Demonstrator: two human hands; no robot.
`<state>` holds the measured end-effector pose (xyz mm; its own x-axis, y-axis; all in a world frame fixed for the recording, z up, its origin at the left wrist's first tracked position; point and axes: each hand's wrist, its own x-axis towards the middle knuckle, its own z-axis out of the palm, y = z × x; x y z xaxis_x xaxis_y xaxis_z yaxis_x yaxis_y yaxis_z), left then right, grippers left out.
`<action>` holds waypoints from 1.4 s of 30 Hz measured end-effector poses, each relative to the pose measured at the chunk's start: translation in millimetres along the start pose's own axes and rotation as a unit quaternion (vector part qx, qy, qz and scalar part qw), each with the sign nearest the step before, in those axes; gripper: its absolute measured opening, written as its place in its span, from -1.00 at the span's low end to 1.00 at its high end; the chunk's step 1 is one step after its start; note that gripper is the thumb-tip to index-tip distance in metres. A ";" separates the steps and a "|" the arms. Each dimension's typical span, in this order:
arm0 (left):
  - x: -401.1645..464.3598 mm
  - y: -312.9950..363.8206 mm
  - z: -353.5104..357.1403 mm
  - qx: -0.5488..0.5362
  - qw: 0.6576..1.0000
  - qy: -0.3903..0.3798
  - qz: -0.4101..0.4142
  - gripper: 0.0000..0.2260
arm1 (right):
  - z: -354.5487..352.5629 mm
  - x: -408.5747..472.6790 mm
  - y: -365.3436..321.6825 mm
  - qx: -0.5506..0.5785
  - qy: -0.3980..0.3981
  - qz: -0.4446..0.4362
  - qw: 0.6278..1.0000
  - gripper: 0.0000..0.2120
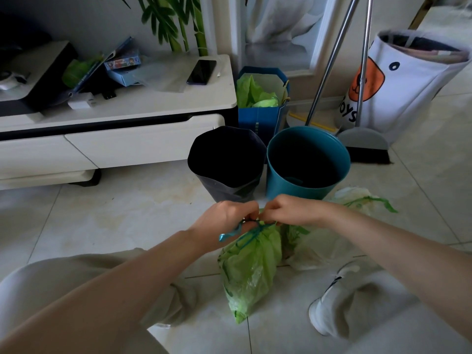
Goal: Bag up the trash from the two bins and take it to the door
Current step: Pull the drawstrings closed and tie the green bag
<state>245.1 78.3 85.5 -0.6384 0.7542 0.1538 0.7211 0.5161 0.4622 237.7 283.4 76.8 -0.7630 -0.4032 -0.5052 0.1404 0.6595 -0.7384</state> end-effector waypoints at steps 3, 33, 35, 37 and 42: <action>-1.7 -6.1 0.7 -0.005 1.000 -0.002 -0.009 -0.88 | -17.8 -4.5 0.3 -0.119 0.031 -0.005 0.992 -0.58; -49.5 -62.0 -36.9 -0.183 0.875 -0.180 -0.411 -0.89 | -47.4 -32.1 48.4 -0.248 0.079 0.127 0.957 -0.82; -50.7 -62.3 -38.2 -0.189 0.867 -0.187 -0.422 -0.88 | -47.2 -31.9 48.3 -0.246 0.087 0.133 0.956 -0.80; -51.6 -63.2 -38.3 -0.178 0.865 -0.179 -0.434 -0.88 | -46.8 -32.0 48.0 -0.247 0.097 0.135 0.955 -0.80; -54.0 -71.7 -47.0 -0.187 0.847 -0.104 -0.487 -0.91 | -53.8 -34.4 50.1 -0.158 0.161 0.168 0.960 -0.76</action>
<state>215.2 -18.5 85.1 -0.7926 0.1203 -0.5978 -0.2796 0.7995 0.5317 237.0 364.5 81.2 -0.8706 0.0499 -0.4895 0.2535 0.8981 -0.3593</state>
